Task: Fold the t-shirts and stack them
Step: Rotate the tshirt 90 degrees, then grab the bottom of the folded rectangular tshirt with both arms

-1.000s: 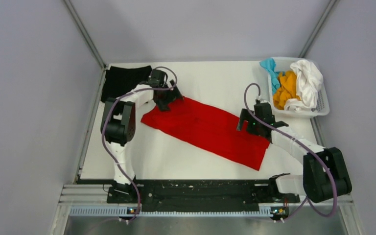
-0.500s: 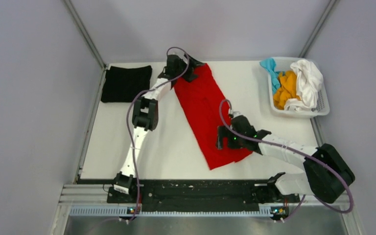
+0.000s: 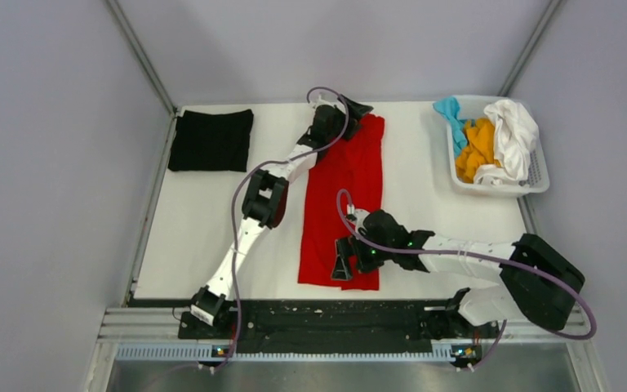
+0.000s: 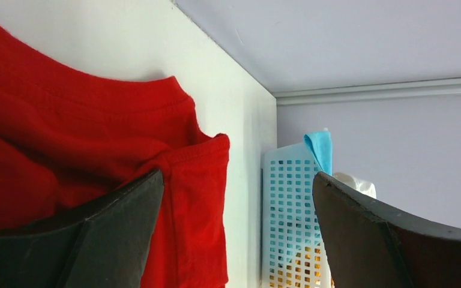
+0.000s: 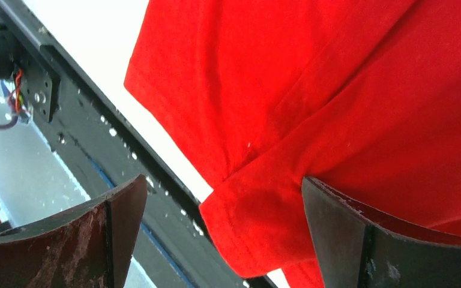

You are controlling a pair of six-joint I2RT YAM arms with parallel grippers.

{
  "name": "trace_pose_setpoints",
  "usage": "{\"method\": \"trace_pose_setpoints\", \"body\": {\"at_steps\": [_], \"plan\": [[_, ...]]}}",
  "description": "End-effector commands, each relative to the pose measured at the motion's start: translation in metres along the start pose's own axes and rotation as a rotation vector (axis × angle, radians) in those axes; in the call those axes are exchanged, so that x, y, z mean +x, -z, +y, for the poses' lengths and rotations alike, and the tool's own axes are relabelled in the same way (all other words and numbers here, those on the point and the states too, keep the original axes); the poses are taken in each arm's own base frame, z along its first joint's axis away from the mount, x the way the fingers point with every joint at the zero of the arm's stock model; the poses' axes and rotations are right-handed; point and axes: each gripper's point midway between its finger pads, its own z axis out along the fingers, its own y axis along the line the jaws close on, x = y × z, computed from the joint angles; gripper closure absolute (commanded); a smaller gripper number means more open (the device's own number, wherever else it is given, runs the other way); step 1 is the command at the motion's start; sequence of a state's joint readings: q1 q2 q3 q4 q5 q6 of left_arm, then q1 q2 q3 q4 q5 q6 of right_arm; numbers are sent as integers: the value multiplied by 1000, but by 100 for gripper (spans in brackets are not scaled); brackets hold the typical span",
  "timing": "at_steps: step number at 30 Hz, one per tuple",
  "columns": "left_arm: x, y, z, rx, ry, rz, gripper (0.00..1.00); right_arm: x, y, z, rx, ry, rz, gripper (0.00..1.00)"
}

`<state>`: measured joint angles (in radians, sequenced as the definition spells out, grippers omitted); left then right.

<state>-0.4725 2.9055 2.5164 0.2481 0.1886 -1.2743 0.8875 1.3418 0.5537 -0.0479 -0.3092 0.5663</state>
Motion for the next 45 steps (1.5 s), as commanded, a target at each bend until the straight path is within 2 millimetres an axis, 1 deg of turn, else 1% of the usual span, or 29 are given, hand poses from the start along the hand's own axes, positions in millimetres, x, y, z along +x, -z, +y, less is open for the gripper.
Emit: {"method": "trace_pose_setpoints", "body": {"at_steps": [1, 2, 4, 5, 6, 9, 11, 14, 15, 16, 18, 19, 20, 22, 24, 25, 26, 27, 29, 32, 33, 35, 36, 37, 39, 40, 42, 44, 45], "plan": [[-46, -2, 12, -9, -32, -149, 2, 27, 17, 12, -65, -7, 30, 1], [-49, -3, 15, -27, -38, -166, 1, 31, 20, 10, -70, -4, 16, 1], [-55, -3, 18, -36, -47, -200, 1, 27, 30, 14, -95, 14, -37, 1], [-56, -3, 20, -41, -40, -210, 1, 20, 35, 18, -105, 25, -77, 1], [-63, -3, 21, -46, -34, -245, 1, 13, 41, 22, -114, 37, -120, 1], [-74, -2, 10, -21, -43, -277, 1, -14, 61, 36, -149, 76, -261, 1], [-85, 2, -10, 9, -70, -287, 1, -28, 76, 45, -174, 95, -348, 1], [-100, 15, -68, 76, -162, -296, 1, -39, 93, 42, -147, 70, -447, 1], [-97, 21, -90, 110, -200, -264, 1, -42, 96, 35, -117, 32, -473, 1], [-99, 28, -114, 134, -233, -254, 2, -42, 100, 30, -91, -3, -492, 1], [-98, 48, -163, 198, -304, -218, 2, -41, 105, 21, -52, -46, -516, 1], [-98, 62, -191, 228, -339, -202, 1, -42, 108, 11, -6, -80, -532, 1], [-96, 74, -213, 240, -379, -186, 2, -38, 109, 2, 42, -107, -526, 1], [-92, 106, -259, 265, -457, -172, 1, -35, 114, -9, 108, -158, -519, 1], [-88, 141, -296, 275, -532, -162, 1, -29, 115, -17, 158, -199, -492, 1], [-84, 156, -303, 258, -557, -148, 1, -24, 115, -21, 181, -220, -469, 1], [-80, 176, -315, 257, -589, -136, 1, -17, 114, -25, 207, -249, -442, 1], [-71, 193, -314, 229, -620, -102, 1, -10, 113, -32, 244, -278, -411, 2], [-55, 229, -301, 136, -666, -55, 1, 8, 112, -45, 319, -322, -345, 8], [-34, 287, -249, -75, -697, -32, 1, 30, 106, -53, 347, -347, -263, 15], [-27, 315, -242, -103, -697, -55, 1, 34, 103, -52, 335, -350, -244, 17], [-6, 349, -200, -171, -677, -63, 1, 38, 96, -51, 313, -348, -230, 21], [15, 363, -160, -222, -648, -14, 1, 38, 94, -52, 309, -348, -230, 25], [27, 380, -143, -237, -614, -5, 1, 37, 91, -51, 300, -347, -233, 27], [48, 407, -104, -286, -524, 9, 1, 35, 85, -50, 284, -336, -231, 30], [58, 417, -90, -292, -495, 26, 1, 35, 80, -50, 274, -332, -230, 34], [81, 435, -65, -302, -455, 73, 2, 34, 73, -49, 266, -333, -220, 40], [104, 450, -41, -326, -417, 147, 5, 34, 66, -50, 271, -332, -203, 42], [115, 456, -32, -339, -396, 180, 5, 34, 64, -51, 277, -332, -200, 46]]}}
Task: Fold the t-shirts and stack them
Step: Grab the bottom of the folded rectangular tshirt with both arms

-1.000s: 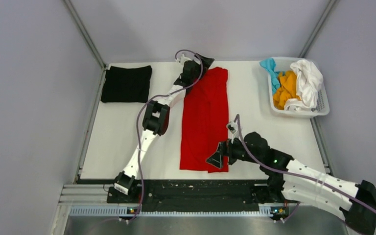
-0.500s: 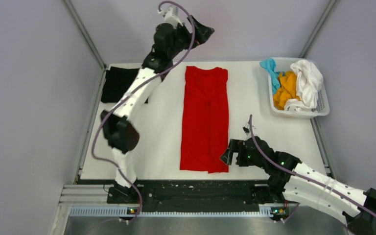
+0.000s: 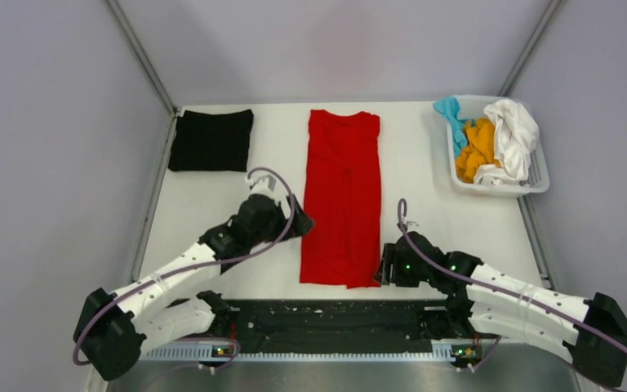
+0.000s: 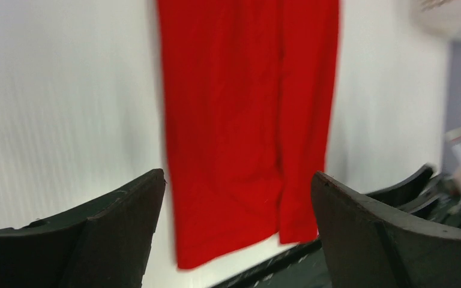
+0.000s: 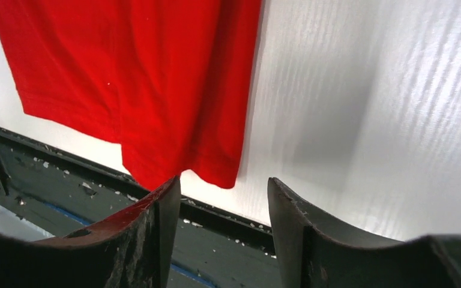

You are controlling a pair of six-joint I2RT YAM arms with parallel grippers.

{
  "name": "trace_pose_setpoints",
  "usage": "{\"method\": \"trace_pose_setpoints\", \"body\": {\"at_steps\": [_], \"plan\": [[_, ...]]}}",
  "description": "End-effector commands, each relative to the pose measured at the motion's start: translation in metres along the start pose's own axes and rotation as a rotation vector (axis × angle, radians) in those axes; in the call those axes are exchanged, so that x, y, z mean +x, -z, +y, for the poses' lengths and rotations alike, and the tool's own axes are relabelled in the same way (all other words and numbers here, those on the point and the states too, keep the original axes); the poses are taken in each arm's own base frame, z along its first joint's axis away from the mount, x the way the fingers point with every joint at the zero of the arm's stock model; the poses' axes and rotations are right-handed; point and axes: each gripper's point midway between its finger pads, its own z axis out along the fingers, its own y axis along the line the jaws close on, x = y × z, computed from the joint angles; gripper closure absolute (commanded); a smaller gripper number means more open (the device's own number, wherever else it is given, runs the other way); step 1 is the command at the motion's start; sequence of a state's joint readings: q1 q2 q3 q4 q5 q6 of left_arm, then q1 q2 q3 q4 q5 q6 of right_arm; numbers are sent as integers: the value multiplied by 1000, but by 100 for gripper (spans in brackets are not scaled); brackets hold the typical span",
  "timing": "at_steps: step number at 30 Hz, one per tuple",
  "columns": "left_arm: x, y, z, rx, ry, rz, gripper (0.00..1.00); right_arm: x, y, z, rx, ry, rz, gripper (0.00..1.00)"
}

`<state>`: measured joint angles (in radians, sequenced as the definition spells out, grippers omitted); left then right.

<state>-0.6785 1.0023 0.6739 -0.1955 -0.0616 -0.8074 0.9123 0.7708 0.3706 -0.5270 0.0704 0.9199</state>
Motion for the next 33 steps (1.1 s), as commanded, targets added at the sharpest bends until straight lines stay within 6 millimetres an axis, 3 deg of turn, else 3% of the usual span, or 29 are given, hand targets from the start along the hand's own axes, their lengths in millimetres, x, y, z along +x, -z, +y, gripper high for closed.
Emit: {"method": "trace_pose_setpoints", "body": {"at_steps": [1, 5, 9, 13, 16, 19, 24, 26, 33], "plan": [[41, 19, 1, 45, 103, 79, 5, -5, -13, 16, -48, 2, -5, 49], [75, 32, 21, -41, 69, 206, 6, -2, -19, 17, -56, -3, 5, 59], [114, 31, 47, -117, 73, 323, 6, 4, -19, 12, -57, -10, 18, 64], [148, 29, 61, -143, 98, 441, 8, 15, -25, 5, -54, -30, 43, 64], [165, 24, 56, -106, 114, 493, 10, 18, -27, 1, -43, -32, 53, 65], [177, 18, 50, -87, 101, 541, 15, 17, -29, 2, -45, -27, 48, 71], [195, 13, 66, -167, 104, 598, 39, 15, -31, -2, -28, -35, 32, 93], [198, 14, 74, -200, 110, 598, 43, 15, -31, -7, -11, -44, 21, 100], [190, 18, 101, -347, 86, 540, 49, 17, -23, -16, 12, -48, 8, 100]]}}
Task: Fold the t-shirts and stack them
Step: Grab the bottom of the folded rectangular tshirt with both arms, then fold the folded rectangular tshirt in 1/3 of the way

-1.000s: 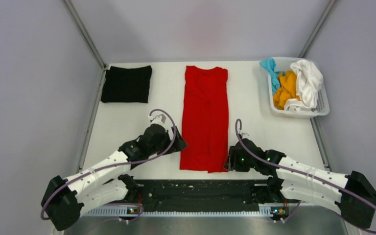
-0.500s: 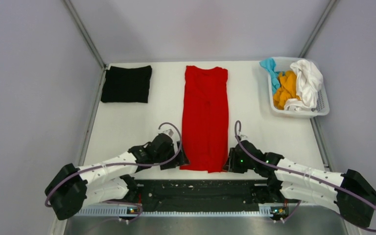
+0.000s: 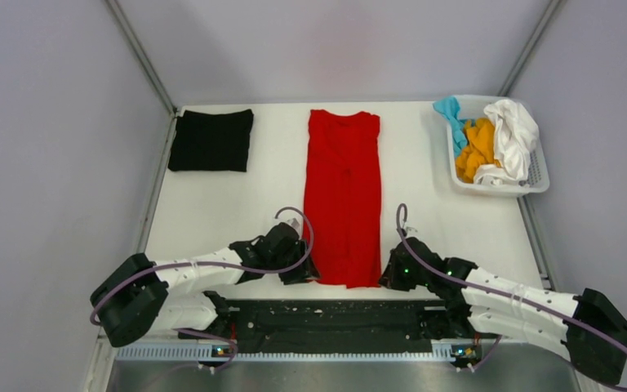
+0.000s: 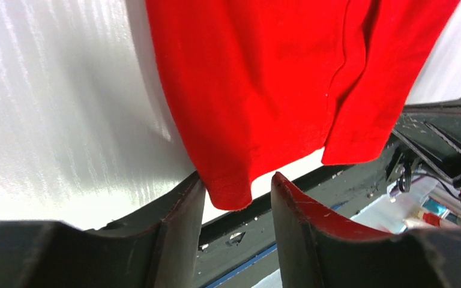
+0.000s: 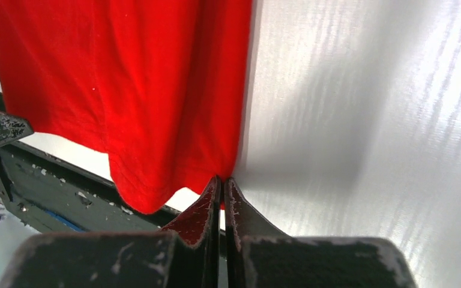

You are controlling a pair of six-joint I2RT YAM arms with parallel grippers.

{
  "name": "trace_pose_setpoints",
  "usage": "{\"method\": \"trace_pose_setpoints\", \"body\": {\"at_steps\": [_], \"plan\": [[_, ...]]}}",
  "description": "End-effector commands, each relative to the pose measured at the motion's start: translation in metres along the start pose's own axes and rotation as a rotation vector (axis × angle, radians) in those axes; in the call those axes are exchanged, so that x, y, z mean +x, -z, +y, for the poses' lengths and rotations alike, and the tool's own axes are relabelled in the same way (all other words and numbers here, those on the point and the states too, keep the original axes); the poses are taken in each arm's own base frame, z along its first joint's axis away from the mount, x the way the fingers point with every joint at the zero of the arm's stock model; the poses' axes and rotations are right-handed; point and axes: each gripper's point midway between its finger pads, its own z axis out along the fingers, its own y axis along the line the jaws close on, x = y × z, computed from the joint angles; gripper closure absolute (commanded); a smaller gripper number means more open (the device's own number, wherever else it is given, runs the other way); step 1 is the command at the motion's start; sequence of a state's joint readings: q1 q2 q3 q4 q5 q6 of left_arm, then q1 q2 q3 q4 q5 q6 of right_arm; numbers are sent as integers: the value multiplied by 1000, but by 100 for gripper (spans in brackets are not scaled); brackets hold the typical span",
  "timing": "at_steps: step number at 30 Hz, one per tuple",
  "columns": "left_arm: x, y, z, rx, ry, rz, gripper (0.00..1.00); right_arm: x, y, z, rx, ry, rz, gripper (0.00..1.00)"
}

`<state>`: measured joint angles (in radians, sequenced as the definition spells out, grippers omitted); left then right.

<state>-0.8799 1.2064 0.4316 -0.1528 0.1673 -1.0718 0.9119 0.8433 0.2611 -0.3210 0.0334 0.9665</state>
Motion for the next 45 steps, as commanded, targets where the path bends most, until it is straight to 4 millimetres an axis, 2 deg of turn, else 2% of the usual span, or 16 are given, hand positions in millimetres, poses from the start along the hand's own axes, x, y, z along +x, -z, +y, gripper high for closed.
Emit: {"method": "trace_pose_setpoints", "body": {"at_steps": [1, 5, 11, 16, 22, 26, 29, 34, 38, 42, 45], "plan": [[4, 1, 60, -259, 10, -29, 51, 3, 5, -16, 54, 0, -9, 100], [1, 3, 74, -351, 10, -40, 64, 6, 9, -20, 62, -5, -3, 100], [6, 3, 78, -363, 37, -26, 100, 15, 13, -21, 43, -17, 28, 100], [13, 6, 70, -322, 23, -15, 100, 18, 18, -16, -2, -11, 36, 100], [21, 14, 57, -269, 3, -14, 100, 20, 36, -8, -46, 11, 61, 100], [13, 16, 14, -107, -44, -18, 100, 9, 38, 12, -122, 28, 20, 100], [-8, 22, -17, -50, -101, -84, 100, -16, 42, 23, -107, 70, -59, 100], [-66, 27, -24, -155, -136, -260, 100, -70, 40, 35, 20, 150, -217, 100], [-117, 27, -48, -125, -141, -338, 100, -115, 36, 47, 84, 180, -314, 100], [-168, 24, -51, -173, -134, -395, 100, -168, 34, 51, 103, 157, -433, 100], [-200, 23, -57, -187, -144, -418, 100, -190, 33, 52, 124, 144, -475, 100]]}}
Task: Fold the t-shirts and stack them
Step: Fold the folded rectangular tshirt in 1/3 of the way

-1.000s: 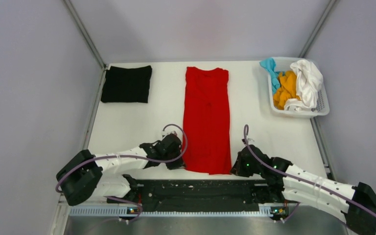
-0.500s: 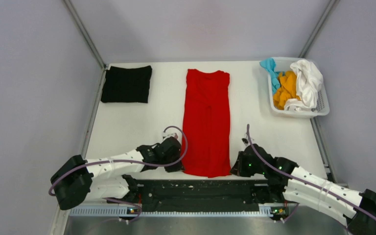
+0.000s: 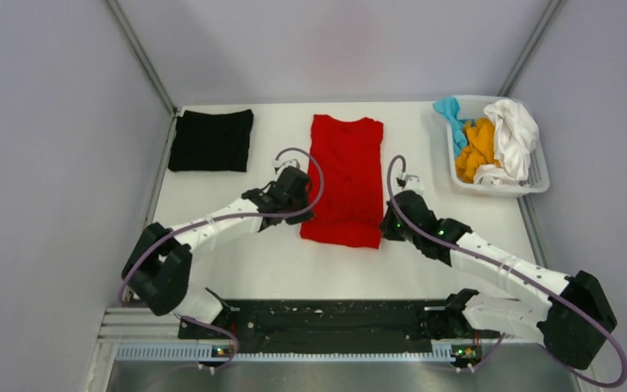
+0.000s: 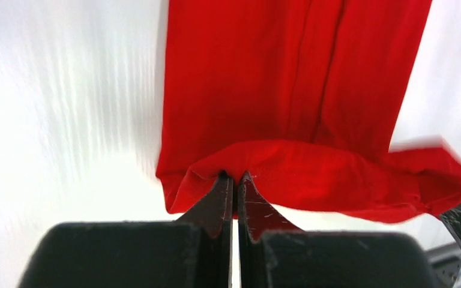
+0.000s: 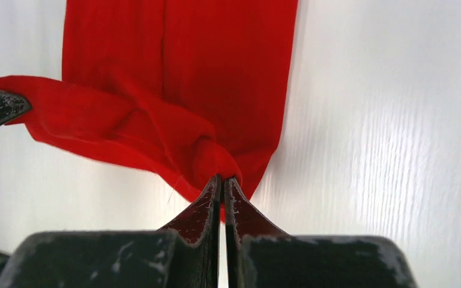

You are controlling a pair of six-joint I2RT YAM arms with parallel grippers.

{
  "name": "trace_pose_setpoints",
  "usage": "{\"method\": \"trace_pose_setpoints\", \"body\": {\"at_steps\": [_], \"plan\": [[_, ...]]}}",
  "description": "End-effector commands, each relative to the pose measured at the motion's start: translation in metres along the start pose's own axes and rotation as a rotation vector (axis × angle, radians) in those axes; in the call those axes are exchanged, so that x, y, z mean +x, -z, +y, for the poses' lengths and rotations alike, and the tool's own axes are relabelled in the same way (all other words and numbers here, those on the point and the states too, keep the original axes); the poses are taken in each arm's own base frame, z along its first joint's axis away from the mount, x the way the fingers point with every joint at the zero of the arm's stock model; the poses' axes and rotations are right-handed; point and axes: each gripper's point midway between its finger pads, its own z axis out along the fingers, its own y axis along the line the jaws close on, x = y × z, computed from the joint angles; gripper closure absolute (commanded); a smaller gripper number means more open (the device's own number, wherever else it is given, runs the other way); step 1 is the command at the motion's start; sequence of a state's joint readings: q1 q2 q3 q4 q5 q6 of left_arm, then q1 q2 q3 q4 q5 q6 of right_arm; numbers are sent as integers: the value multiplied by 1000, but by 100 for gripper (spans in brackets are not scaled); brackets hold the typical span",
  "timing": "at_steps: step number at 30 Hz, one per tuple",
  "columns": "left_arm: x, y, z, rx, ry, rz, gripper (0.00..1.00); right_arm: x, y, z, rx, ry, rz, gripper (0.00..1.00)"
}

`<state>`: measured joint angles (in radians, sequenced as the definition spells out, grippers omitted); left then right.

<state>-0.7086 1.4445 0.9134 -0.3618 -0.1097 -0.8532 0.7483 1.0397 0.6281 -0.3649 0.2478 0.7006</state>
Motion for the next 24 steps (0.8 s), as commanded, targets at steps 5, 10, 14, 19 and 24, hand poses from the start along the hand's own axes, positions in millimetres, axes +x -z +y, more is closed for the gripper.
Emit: {"method": "trace_pose_setpoints", "body": {"at_steps": [5, 10, 14, 19, 24], "plan": [[-81, -19, -18, 3, -70, -98, 100, -96, -20, 17, 17, 42, -241, 100], [-106, -34, -15, 11, -46, -90, 100, -124, -39, 13, 54, 54, -266, 100], [-122, -45, -17, 24, -47, -85, 100, -139, -52, 4, 101, 64, -270, 100], [-136, -63, -23, 46, -52, -58, 100, -155, -68, -6, 103, 56, -275, 100], [-145, -82, -21, 58, -44, -23, 100, -157, -93, -17, 125, 52, -244, 100]]}}
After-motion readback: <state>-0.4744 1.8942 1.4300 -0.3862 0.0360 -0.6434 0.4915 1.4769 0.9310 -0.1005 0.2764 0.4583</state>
